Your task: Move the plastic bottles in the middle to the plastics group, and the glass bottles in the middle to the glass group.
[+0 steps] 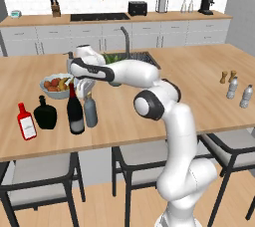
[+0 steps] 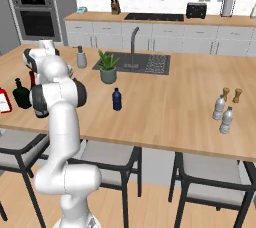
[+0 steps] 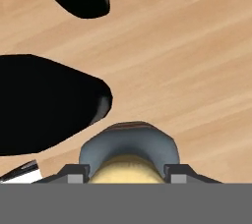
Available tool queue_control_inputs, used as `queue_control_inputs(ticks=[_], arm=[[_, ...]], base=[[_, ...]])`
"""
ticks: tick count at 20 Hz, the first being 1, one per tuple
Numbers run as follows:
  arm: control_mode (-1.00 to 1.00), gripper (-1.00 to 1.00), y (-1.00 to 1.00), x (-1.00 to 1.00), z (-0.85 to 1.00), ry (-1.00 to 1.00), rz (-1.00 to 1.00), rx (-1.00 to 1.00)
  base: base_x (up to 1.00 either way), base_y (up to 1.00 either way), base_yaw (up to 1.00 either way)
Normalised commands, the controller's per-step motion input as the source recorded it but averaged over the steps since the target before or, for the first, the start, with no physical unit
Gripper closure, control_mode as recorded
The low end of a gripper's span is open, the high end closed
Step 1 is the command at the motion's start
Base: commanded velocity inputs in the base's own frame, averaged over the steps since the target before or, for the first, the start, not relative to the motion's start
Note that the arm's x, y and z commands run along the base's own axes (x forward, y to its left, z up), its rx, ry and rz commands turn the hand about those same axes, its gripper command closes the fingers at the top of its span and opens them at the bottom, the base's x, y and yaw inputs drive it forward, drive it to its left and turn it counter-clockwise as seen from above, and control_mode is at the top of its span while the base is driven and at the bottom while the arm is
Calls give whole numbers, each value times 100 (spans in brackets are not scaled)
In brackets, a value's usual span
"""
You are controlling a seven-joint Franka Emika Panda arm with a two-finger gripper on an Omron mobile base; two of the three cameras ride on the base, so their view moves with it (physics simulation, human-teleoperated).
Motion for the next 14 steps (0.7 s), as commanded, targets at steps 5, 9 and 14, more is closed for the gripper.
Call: queue_control_inputs(ticks=[5,9,14], arm=[[-100,100,-2,0,-16,0,7,0],[-100,100,0,-1,-57,-2,4,1],[-100,100,0,-5,-46,-19,0,9]], base=[[0,0,0],[0,0,0],[0,0,0]])
